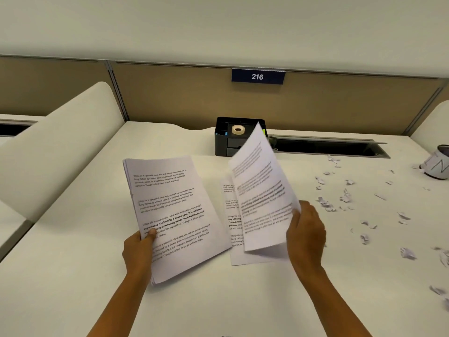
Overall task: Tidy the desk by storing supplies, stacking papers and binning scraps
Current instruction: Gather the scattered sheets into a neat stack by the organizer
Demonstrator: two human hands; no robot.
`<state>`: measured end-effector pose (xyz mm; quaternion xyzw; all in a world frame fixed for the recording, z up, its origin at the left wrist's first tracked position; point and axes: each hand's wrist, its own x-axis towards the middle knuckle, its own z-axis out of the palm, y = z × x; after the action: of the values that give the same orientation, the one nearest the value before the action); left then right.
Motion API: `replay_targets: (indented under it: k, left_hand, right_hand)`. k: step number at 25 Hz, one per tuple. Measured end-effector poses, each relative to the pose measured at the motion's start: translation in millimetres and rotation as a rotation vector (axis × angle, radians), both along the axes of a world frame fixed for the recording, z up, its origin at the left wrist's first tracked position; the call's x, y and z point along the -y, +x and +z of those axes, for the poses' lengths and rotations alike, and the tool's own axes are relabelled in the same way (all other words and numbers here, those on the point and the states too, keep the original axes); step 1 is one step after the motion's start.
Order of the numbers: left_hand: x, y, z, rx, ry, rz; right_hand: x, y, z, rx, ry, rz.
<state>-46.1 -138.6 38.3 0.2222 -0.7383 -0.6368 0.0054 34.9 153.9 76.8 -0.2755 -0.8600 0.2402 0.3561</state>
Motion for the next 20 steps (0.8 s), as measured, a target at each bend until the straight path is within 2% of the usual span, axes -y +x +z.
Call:
replay_targets:
  k: [2, 4, 6, 9, 11, 16, 20]
  left_hand:
    - [-2.2, 0.9, 0.9, 0.003, -0.003, 0.017]
    - [-6.9, 1.9, 2.3, 0.011, 0.016, 0.018]
    - [-10.6, 2.3, 2.7, 0.019, 0.053, 0.0]
    - [-14.9, 4.3, 6.0, 0.027, 0.124, -0.069]
    - [-16.6, 5.7, 8.9, 0.033, 0.164, -0.101]
    - [-22.5, 13.1, 15.8, 0.04, 0.221, -0.126]
    - [-27.7, 16.8, 19.2, 0.051, 0.256, -0.114]
  right_hand:
    - [5.3, 1.4, 27.5, -0.163, 0.016, -0.003]
    - [11.8, -0.3, 48.2, -0.265, -0.136, 0.003]
    - [20.6, -5.7, 52.1, -0.28, -0.355, 0.073]
    - [38.0, -15.4, 34.0, -0.115, -0.589, 0.249]
    - [48.0, -19.7, 17.3, 0.008, -0.654, 0.327]
    - [60.3, -21.0, -0.8, 0.143, -0.665, 0.403]
    - [60.0, -23.3, -2.6, 0.238, -0.591, 0.49]
